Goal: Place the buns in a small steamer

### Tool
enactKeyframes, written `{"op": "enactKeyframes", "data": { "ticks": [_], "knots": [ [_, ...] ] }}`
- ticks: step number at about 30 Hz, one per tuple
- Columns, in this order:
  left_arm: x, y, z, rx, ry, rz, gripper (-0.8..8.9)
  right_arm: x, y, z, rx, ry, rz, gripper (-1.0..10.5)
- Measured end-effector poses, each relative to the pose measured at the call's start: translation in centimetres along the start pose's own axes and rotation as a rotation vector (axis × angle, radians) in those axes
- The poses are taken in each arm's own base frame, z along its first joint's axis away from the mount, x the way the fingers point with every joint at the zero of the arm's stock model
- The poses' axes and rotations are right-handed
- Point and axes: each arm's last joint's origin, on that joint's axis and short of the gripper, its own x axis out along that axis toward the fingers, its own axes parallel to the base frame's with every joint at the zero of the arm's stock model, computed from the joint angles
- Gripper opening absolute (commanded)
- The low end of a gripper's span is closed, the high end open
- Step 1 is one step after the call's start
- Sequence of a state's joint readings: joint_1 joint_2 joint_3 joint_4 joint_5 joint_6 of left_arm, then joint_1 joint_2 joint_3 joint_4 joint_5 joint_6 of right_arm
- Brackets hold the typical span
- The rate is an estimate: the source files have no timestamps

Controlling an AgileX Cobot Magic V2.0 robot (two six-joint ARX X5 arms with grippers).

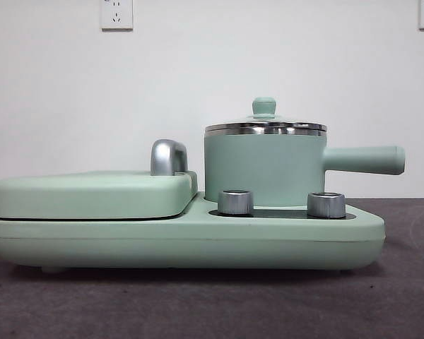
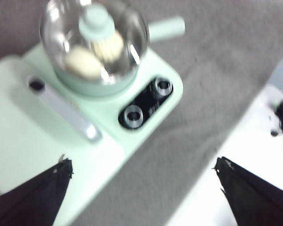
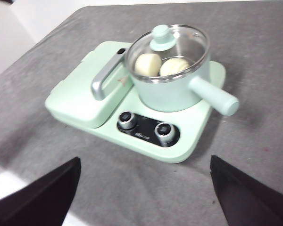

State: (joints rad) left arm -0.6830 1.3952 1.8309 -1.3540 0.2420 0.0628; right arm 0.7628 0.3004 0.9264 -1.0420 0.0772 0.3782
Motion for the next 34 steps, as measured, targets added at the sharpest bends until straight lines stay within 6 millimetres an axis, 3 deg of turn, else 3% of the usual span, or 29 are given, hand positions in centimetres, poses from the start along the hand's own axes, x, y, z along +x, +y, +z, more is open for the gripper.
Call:
{"op": "enactKeyframes", "data": {
  "ticks": [7, 14, 15, 16, 18, 19, 34],
  "knots": [
    [-2.3, -1.1, -8.5, -0.002, -0.161, 0.007, 4.99, 0.0, 0.3, 0.0, -0.033, 0.016, 0.081, 4.4],
    [-2.3, -1.5, -15.7, -0.087, -0.335, -0.008, 4.89, 0.0, 0.3, 0.0, -0.038, 0.025, 0.107, 4.3],
    [-2.2, -1.6, -16.6, -0.102, -0.354, -0.012, 4.32, 0.0, 0.3, 0.0, -0.038, 0.025, 0.107, 4.0],
    [-2.1, -1.6, -17.3, -0.116, -0.373, -0.016, 2.99, 0.0, 0.3, 0.0, -0.038, 0.025, 0.107, 3.1],
    [-1.9, -1.6, -18.4, -0.14, -0.392, -0.021, -0.23, 0.0, 0.3, 0.0, -0.038, 0.026, 0.109, -0.1],
    [-1.9, -1.6, -18.8, -0.149, -0.393, -0.022, 0.28, 0.0, 0.3, 0.0, -0.041, 0.026, 0.109, 0.3],
    [-1.8, -1.6, -19.1, -0.185, -0.407, -0.024, 0.07, 0.0, 0.3, 0.0, -0.067, 0.021, 0.103, 0.2]
  ]
}}
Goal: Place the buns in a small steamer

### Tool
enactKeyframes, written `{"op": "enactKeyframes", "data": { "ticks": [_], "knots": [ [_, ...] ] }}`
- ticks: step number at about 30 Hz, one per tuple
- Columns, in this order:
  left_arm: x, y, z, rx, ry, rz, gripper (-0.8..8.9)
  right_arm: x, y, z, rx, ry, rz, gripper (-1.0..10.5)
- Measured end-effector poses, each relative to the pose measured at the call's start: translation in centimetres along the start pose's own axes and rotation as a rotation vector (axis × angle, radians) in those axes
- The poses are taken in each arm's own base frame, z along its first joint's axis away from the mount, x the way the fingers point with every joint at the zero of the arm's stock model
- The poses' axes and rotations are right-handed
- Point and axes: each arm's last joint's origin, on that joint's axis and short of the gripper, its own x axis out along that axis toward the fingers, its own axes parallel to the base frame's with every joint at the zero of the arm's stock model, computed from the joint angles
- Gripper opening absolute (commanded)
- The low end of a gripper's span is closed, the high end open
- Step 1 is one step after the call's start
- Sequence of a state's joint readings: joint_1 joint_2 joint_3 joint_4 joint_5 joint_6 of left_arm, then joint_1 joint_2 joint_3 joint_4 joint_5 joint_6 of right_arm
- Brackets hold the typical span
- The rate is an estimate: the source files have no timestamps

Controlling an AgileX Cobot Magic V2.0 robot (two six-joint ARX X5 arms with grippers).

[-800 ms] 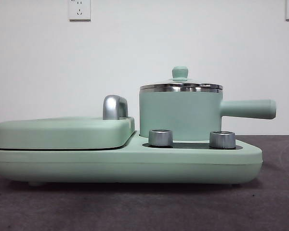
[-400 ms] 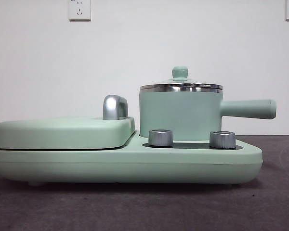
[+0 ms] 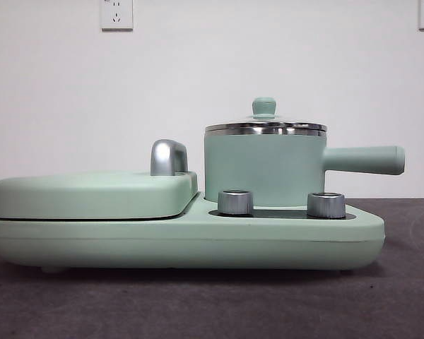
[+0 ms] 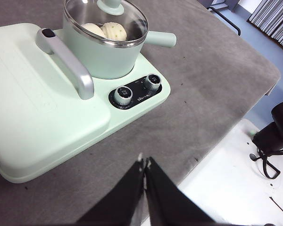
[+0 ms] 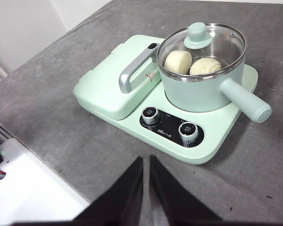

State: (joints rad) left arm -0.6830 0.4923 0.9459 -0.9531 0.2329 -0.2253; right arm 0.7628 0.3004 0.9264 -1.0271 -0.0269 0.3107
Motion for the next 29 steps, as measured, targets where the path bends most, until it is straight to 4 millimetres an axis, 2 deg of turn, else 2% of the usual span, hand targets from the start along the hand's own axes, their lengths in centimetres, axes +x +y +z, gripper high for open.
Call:
{"op": "enactKeyframes", "data": {
  "ticks": [7, 12, 16, 22, 25, 29],
  "knots": [
    [-0.2, 0.2, -0.3, -0.011, -0.02, 0.022, 0.07, 0.0, 0.0, 0.0, 0.0, 0.0, 0.0, 0.2],
    [-0.1, 1.4, -1.9, -0.057, -0.121, 0.129, 0.07, 0.0, 0.0, 0.0, 0.0, -0.001, 0.0, 0.2],
    [1.8, 3.6, -4.2, -0.077, -0.252, 0.248, 0.07, 0.0, 0.0, 0.0, 0.0, -0.001, 0.0, 0.2],
    [5.3, 7.3, -8.3, 0.038, -0.465, 0.401, 0.07, 0.0, 0.0, 0.0, 0.0, -0.001, 0.0, 0.2],
    [7.0, 9.1, -10.6, 0.083, -0.481, 0.47, 0.07, 0.0, 0.0, 0.0, 0.0, -0.001, 0.0, 0.2],
    [8.6, 10.9, -13.4, 0.036, -0.44, 0.572, 0.07, 0.0, 0.0, 0.0, 0.0, -0.001, 0.0, 0.2]
  ]
}}
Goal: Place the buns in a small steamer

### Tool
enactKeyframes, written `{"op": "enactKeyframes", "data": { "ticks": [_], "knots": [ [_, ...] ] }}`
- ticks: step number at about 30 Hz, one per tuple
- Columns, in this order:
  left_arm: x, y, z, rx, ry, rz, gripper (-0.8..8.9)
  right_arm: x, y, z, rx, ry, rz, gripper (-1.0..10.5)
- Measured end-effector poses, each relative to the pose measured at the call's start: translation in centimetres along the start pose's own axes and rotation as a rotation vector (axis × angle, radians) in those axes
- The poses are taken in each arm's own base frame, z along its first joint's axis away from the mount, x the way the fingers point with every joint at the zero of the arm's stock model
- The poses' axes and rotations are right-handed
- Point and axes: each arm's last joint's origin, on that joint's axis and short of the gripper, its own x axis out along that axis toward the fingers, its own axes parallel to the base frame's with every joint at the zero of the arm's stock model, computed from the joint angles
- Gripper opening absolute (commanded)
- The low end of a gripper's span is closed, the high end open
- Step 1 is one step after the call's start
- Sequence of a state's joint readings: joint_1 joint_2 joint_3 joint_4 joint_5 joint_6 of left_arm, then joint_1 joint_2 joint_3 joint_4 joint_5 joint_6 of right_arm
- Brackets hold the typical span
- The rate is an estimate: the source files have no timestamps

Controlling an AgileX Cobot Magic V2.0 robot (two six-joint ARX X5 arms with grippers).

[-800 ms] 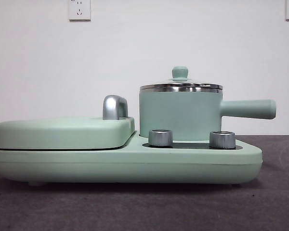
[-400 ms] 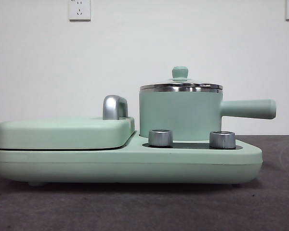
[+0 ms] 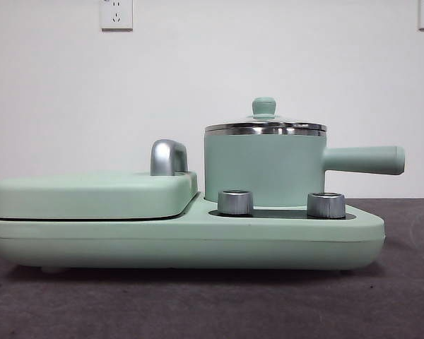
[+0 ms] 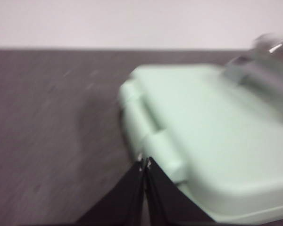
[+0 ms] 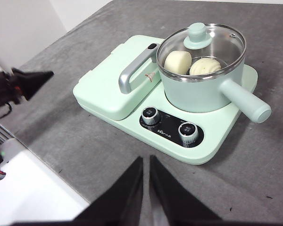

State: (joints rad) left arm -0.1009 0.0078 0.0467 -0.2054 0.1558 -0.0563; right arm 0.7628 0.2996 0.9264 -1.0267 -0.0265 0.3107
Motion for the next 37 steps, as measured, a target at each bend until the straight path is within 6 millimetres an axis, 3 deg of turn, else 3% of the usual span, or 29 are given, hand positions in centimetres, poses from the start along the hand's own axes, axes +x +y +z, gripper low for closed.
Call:
{"op": "enactKeyframes", "data": {
  "ticks": [9, 37],
  "knots": [
    [0.0, 0.92, -0.11, -0.024, -0.028, 0.145, 0.07, 0.0, 0.0, 0.01, 0.0, -0.001, 0.0, 0.2],
    [-0.02, 1.07, -0.12, -0.025, -0.029, 0.181, 0.07, 0.0, 0.0, 0.01, 0.0, -0.001, 0.0, 0.2]
  ]
}}
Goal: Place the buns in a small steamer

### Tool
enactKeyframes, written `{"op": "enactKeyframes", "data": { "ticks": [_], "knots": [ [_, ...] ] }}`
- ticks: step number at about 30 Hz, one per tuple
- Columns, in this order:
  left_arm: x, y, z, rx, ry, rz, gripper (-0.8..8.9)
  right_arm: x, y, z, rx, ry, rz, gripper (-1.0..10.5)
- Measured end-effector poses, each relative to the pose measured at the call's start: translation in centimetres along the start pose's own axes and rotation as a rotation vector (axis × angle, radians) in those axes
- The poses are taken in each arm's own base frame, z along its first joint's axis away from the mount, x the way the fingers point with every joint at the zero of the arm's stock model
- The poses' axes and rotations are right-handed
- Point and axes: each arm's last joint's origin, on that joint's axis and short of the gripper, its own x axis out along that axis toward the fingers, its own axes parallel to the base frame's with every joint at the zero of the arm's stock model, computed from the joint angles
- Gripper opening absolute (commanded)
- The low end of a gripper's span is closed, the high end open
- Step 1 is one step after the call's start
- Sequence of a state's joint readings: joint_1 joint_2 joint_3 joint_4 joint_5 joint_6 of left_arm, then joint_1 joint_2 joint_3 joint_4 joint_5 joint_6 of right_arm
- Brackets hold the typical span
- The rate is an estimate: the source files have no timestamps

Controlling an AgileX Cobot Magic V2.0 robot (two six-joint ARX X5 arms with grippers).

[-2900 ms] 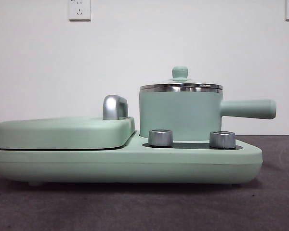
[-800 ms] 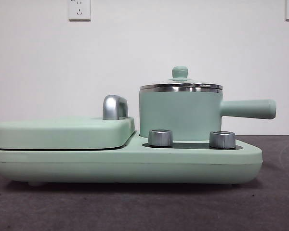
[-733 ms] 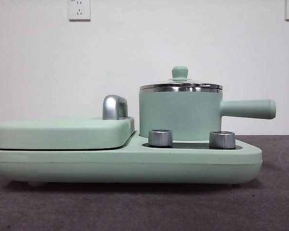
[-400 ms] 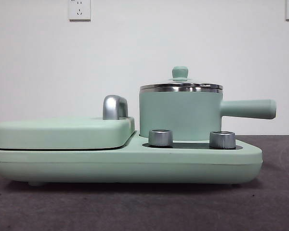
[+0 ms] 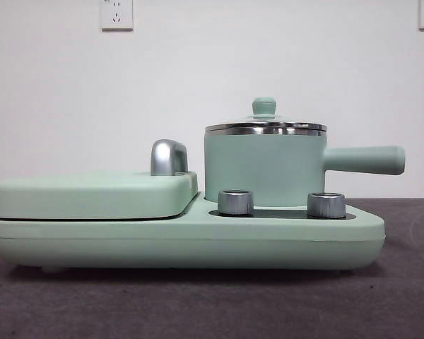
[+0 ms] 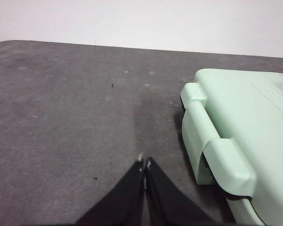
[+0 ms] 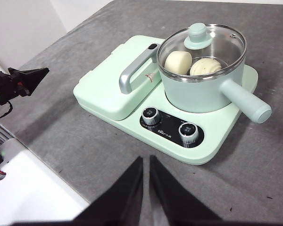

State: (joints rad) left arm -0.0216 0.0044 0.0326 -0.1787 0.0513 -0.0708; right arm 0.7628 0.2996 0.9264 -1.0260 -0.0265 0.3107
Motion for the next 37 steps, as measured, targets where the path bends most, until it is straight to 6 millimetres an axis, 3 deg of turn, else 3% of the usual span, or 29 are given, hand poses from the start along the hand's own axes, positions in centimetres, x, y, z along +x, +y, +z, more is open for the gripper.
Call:
{"op": "enactKeyframes", "data": {
  "ticks": [9, 13, 17, 23, 29, 37],
  "knots": [
    [0.0, 0.0, 0.0, 0.0, 0.0, 0.0, 0.07, 0.3, 0.0, 0.1, 0.009, -0.03, -0.008, 0.2],
    [0.0, 0.0, 0.0, 0.0, 0.0, 0.0, 0.07, 2.8, -0.8, -0.5, 0.047, -0.104, -0.082, 0.2],
    [0.0, 0.0, 0.0, 0.0, 0.0, 0.0, 0.07, 6.2, -3.1, -2.3, 0.069, -0.247, -0.23, 0.2],
    [0.0, 0.0, 0.0, 0.0, 0.0, 0.0, 0.07, 9.3, -7.3, -6.3, 0.037, -0.375, -0.469, 0.2],
    [0.0, 0.0, 0.0, 0.0, 0.0, 0.0, 0.07, 10.8, -10.1, -9.9, -0.006, -0.4, -0.619, 0.2],
    [0.0, 0.0, 0.0, 0.0, 0.0, 0.0, 0.07, 11.4, -10.8, -11.4, -0.066, -0.422, -0.654, 0.2]
  ]
}}
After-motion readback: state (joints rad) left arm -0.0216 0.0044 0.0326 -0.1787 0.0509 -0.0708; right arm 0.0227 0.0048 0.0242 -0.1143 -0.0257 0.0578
